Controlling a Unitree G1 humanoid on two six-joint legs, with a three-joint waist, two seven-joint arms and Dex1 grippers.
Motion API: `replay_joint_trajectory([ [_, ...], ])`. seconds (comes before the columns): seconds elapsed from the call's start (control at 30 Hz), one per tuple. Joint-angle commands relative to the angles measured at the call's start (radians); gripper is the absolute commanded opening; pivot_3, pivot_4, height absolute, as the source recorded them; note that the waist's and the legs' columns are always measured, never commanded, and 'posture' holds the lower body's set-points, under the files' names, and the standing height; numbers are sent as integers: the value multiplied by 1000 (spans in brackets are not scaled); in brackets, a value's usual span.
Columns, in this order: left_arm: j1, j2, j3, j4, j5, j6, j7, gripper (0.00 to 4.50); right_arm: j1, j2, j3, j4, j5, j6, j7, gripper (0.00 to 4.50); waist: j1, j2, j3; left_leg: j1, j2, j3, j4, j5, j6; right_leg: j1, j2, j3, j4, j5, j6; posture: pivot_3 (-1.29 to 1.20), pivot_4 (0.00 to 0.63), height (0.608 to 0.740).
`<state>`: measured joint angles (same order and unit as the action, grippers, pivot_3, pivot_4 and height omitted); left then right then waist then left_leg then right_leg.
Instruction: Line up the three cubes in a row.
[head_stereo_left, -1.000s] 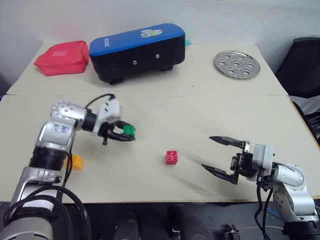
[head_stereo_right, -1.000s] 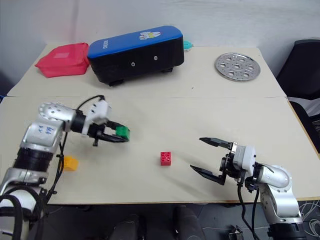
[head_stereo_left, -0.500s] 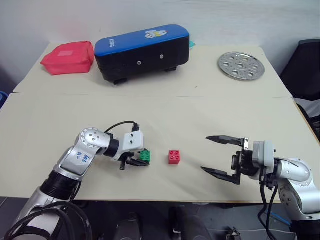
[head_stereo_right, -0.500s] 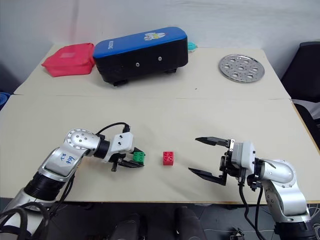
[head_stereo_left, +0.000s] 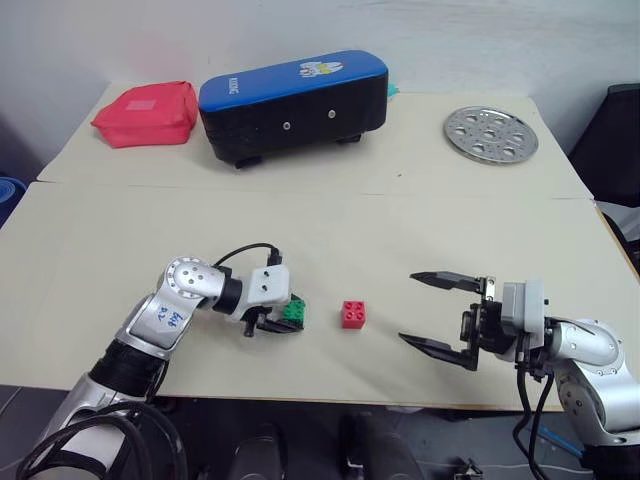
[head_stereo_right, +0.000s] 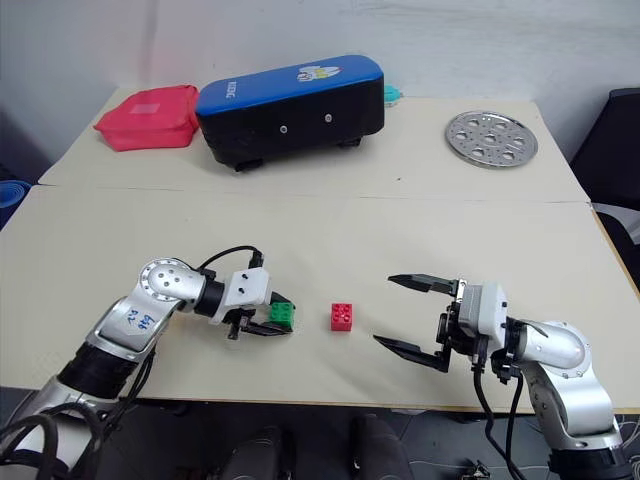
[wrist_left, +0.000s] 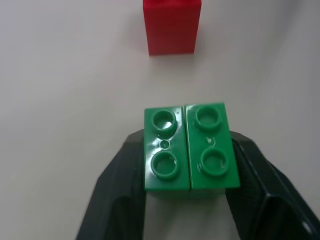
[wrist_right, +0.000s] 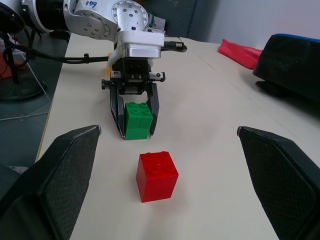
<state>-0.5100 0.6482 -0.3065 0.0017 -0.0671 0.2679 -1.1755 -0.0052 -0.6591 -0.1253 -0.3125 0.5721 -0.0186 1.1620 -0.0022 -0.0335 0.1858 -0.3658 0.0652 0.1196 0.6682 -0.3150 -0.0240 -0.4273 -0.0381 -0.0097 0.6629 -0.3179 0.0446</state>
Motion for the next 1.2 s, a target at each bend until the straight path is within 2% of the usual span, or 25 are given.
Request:
replay_joint_trajectory([
  [0.03, -23, -7, 35, -32, -20, -46, 13, 3465, 16, -2, -18, -26, 14, -15, 10, 4500, 0, 0, 0, 0, 0, 0, 0, 0, 0, 0, 0, 0, 0, 0, 0, 0, 150, 740],
  [0.13, -13, 23, 81, -105, -60, -61, -7, 4397, 22, -2, -23, -13, 13, -24, 19, 4500, -3, 0, 0, -1, 1, 0, 0, 0, 0, -1, 0, 0, 0, 0, 0, 0, 150, 740],
  [0.33, 15, 130, 259, -270, -222, 18, -48, 4397, 3, 13, 0, 37, 13, -39, 58, 4500, -5, 0, 0, 0, 1, 0, -1, 0, 0, -1, 1, 0, 0, 0, 0, 0, 150, 740],
  [0.47, 202, 190, 580, -277, -384, 67, -30, 4397, -49, 45, 28, 77, 29, -47, 92, 4500, -27, 1, 0, 1, 2, 1, -2, 0, 0, 0, 0, 0, 0, 0, 0, 0, 150, 740],
  [0.63, 507, 181, 944, -192, -410, 46, 19, 4457, -97, 91, 55, 88, 39, -45, 108, 4500, -38, 1, 0, 3, 2, 0, -3, 0, -1, 0, 0, 0, 1, -1, -2, 0, 150, 740],
  [0.77, 781, 75, 1214, -214, -481, 129, 97, 4457, -121, 129, 91, 87, 38, -61, 132, 4500, -35, 0, 0, 4, 2, 0, -4, -3, 3, 1, -2, -1, -1, -1, -2, 0, 150, 740],
  [0.83, 920, 1, 1308, -205, -478, 103, 114, 4457, -127, 149, 106, 84, 37, -76, 141, 4500, -38, 0, 0, 4, 2, 0, -4, -4, 5, 1, -3, -1, -1, -1, -2, 0, 150, 740],
  [0.93, 1034, -90, 1412, -191, -508, 70, 164, 4457, -130, 162, 114, 89, 42, -89, 155, 4500, -33, -3, -2, 4, 1, 0, -4, -6, 6, 2, -4, -2, -2, -1, -2, 0, 150, 740],
  [1.03, 1105, -164, 1452, -210, -552, 50, 185, 4457, -131, 164, 116, 100, 46, -94, 175, 4500, -23, -5, -3, 7, 1, -4, -4, -8, 7, 7, -5, -6, -4, -2, -3, 0, 150, 740],
  [1.1, 1144, -194, 1426, -254, -551, 33, 190, 4457, -132, 165, 116, 107, 48, -95, 187, 4500, -24, -5, -3, 13, 1, -6, -4, -10, 7, 15, -6, -7, -7, -3, -5, 0, 150, 740],
  [1.2, 1142, -221, 1346, -350, -528, 13, 242, 4457, -133, 165, 119, 117, 50, -97, 204, 4500, -23, -6, -4, 14, 1, -8, -5, -11, 7, 17, -6, -9, -8, -4, -6, 0, 150, 740],
])
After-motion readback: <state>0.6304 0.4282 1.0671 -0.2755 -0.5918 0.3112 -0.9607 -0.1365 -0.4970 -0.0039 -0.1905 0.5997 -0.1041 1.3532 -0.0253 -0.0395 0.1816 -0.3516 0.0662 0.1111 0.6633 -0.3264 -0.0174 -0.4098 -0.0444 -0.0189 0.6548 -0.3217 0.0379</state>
